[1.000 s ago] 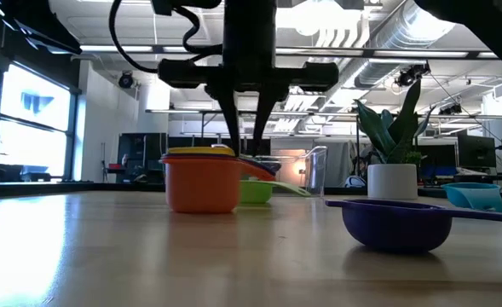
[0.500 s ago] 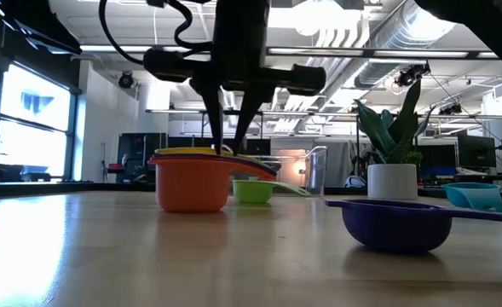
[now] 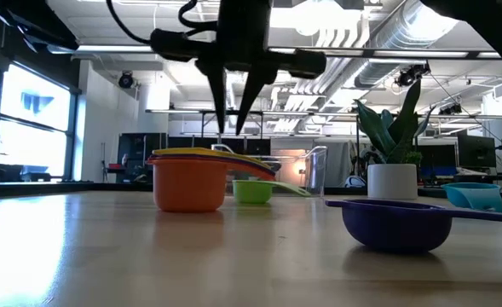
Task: Nest measuring cups in basket
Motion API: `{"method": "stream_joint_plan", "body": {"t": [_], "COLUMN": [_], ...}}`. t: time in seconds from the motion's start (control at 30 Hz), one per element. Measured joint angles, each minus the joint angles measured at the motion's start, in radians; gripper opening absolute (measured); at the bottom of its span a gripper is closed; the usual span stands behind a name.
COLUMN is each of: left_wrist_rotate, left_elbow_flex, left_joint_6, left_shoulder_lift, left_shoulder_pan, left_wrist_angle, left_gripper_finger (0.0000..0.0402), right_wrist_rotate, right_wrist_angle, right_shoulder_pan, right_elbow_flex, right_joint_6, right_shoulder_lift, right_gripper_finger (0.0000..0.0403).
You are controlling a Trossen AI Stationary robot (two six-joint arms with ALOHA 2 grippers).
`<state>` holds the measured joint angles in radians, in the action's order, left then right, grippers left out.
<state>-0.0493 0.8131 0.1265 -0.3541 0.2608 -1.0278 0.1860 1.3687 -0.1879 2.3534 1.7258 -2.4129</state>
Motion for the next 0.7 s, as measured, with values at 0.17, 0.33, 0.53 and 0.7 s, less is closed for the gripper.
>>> {"method": "stream_joint_plan", "body": {"t": [0.17,0.33,0.53,0.7], "left_wrist_rotate": [0.024,0.046,0.100,0.185], "left_elbow_flex": [0.000,0.000,0.000,0.000], "left_joint_6": [0.022,0.113,0.272,0.318], "left_shoulder_lift": [-0.009,-0.035,-0.103,-0.178], "left_shoulder_pan": [0.000,0.000,0.000,-0.013], "left_wrist_angle": [0.000,0.000,0.035,0.154], "left_gripper_finger": [0.0090,0.0090,0.0090,0.0090], "right_wrist_rotate": [0.024,0.024,-0.061,-0.133], "right_wrist_angle": [0.047,0.087,0.090,0.108], "right_shoulder_pan": [0.028,0.101,0.224,0.313], "right_elbow_flex": [0.001,0.003,0.004,0.004], "right_joint_6": [-0.085,-0.330,-0.790,-1.103], "right_shoulder_lift": [0.029,0.058,0.080,0.080], "right_gripper_finger": [0.0066,0.0066,0.0066,0.0066]}}
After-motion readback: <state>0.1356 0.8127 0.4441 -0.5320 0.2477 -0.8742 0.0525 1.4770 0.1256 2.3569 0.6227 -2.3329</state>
